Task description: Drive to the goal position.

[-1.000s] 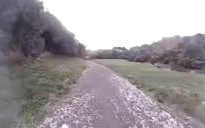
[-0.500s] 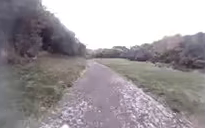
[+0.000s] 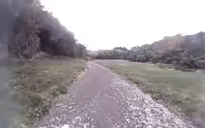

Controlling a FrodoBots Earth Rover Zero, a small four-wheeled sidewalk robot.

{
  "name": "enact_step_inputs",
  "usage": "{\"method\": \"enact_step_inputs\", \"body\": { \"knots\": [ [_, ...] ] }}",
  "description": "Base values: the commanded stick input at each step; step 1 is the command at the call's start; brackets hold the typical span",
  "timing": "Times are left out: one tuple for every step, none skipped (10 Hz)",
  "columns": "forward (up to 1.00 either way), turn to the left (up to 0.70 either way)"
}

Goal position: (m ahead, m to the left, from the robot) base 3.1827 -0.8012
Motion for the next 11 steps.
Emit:
{"method": "enact_step_inputs", "body": {
  "knots": [
    [0.85, 0.00],
    [0.85, 0.00],
    [0.85, 0.00],
    [0.85, 0.00],
    [0.85, 0.00],
    [0.85, 0.00],
    [0.85, 0.00],
    [0.85, 0.00],
    [0.85, 0.00],
    [0.85, 0.00],
    [0.85, 0.00]
  ]
}}
